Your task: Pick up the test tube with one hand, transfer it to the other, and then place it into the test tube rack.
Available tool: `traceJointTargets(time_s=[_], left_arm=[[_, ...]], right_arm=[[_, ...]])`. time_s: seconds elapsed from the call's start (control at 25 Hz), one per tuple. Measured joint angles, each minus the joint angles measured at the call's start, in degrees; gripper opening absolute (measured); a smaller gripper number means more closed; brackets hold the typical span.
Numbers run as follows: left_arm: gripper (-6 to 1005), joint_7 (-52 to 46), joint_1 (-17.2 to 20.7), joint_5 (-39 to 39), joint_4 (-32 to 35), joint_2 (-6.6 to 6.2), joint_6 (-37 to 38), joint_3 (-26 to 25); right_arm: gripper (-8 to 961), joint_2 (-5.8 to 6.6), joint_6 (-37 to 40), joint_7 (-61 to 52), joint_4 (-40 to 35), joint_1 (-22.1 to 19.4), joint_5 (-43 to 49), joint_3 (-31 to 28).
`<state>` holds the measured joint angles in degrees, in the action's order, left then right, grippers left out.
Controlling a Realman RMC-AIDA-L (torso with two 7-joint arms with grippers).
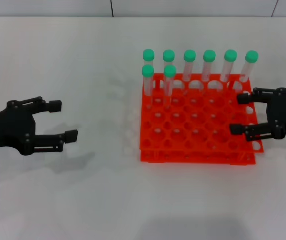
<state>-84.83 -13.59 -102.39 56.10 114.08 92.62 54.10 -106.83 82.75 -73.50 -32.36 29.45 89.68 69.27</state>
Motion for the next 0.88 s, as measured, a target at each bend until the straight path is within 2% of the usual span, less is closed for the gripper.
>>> traceJointTargets(time_s=[0.04,0.2,0.32,0.52,0.88], left_arm=[[887,-0.4,-0.9,-0.6,-0.5,-0.5,1.2,0.0],[887,-1.3,-4.7,-2.8,-3.3,-2.44,5.4,0.0],[887,-1.5,-6.9,-4.8,-4.8,-3.1,6.8,0.0],[887,-1.5,-8.8,-7.9,-5.3,-3.04,7.7,0.0],[887,-1.7,-10.1,-9.6,-5.3,-2.99,7.5,-1.3]], right_arm=[[885,0.16,0.1,-0.1,0.0,0.0,0.3,0.0],[885,0.56,0.9,-0.1,0.2,-0.1,2.8,0.0],[885,0.62,1.1,0.2,0.2,-0.1,4.6,-0.1],[884,0.89,2.0,0.4,0.3,-0.1,5.2,-0.1],[884,0.96,2.2,1.0,0.1,-0.2,5.3,-0.1]])
